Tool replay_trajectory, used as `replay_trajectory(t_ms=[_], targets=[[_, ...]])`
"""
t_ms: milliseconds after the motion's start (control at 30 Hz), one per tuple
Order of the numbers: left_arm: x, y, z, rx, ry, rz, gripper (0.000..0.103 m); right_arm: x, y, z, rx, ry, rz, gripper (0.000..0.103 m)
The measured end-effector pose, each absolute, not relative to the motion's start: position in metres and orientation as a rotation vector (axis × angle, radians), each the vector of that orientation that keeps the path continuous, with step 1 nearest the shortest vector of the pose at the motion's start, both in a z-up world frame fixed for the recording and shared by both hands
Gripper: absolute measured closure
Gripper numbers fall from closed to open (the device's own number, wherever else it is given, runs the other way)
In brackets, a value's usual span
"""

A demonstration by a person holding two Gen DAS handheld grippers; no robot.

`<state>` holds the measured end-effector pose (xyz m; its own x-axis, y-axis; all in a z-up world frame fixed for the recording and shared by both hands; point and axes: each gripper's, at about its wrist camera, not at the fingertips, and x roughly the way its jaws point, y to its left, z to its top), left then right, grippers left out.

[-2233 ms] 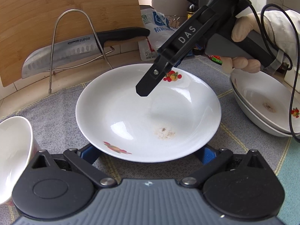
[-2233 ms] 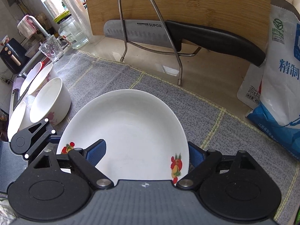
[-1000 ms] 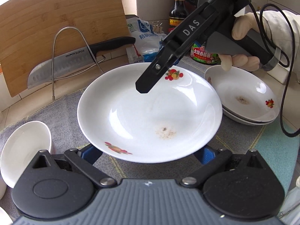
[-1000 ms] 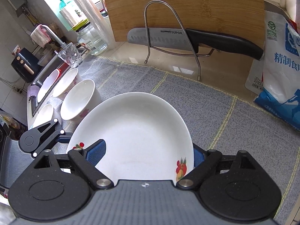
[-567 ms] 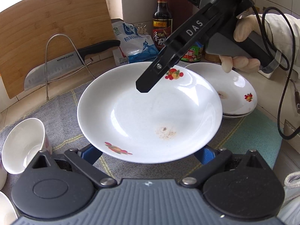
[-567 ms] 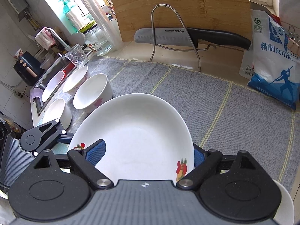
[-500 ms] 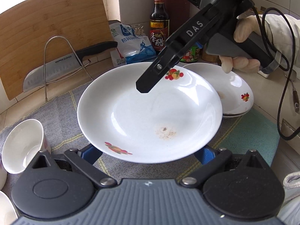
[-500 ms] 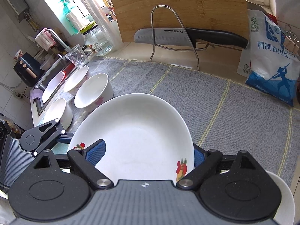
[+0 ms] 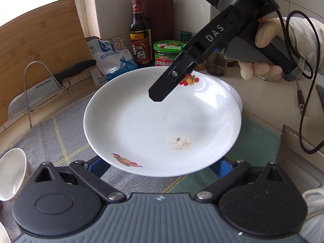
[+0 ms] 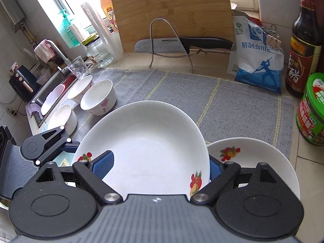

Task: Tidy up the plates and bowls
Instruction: 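Lower the plate onto the plate stack and open the right gripper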

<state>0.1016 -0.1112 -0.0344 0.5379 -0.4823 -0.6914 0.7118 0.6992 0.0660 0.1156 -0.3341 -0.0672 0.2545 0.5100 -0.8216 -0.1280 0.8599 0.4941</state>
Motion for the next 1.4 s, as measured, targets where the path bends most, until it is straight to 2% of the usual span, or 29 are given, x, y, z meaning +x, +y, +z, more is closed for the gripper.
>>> replay_trajectory(t_ms=[567,1400], targets=[[0.103,-0.167,-0.046,0.406,0.724,-0.864,0.002,0.060,-0.392,-0.076,0.425,1.260,0.293,0.008],[0.120,-0.192,-0.056,0.442,0.746,-0.868,0.002,0.053,-0.419,-0.098,0.466,1.284,0.244,0.008]])
